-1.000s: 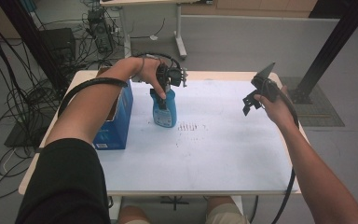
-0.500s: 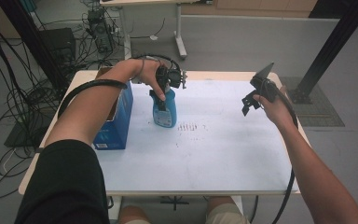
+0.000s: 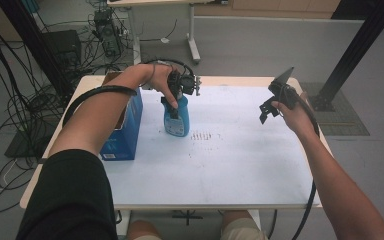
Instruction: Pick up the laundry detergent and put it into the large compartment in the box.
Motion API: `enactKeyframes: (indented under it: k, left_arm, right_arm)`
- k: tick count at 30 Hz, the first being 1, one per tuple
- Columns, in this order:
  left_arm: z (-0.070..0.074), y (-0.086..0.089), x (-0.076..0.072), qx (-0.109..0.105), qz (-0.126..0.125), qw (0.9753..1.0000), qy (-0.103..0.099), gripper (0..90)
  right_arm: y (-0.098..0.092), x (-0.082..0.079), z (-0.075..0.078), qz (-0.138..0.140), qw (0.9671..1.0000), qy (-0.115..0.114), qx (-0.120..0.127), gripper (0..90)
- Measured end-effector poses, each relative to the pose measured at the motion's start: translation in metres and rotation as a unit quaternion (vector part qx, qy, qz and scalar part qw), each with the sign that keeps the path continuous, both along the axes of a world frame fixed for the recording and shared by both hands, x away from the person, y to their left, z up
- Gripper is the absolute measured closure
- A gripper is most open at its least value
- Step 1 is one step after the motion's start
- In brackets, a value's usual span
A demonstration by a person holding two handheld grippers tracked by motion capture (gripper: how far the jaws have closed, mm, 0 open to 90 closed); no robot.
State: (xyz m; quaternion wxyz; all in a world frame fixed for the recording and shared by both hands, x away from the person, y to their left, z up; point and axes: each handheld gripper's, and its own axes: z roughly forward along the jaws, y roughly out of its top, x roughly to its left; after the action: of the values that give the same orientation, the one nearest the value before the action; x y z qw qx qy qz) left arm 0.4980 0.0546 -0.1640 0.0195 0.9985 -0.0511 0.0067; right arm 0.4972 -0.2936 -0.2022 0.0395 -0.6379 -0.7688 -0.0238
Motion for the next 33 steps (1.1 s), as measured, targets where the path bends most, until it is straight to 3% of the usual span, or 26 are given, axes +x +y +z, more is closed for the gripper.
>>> enactKeyframes:
  k: [33]
  left_arm:
    - [0.0023,-0.0002,-0.0035,-0.009,-0.003,1.0,-0.004,5.7]
  right_arm:
    - [0.0017,-0.0008,0.0014,0.002,1.0,0.0,0.002,8.0]
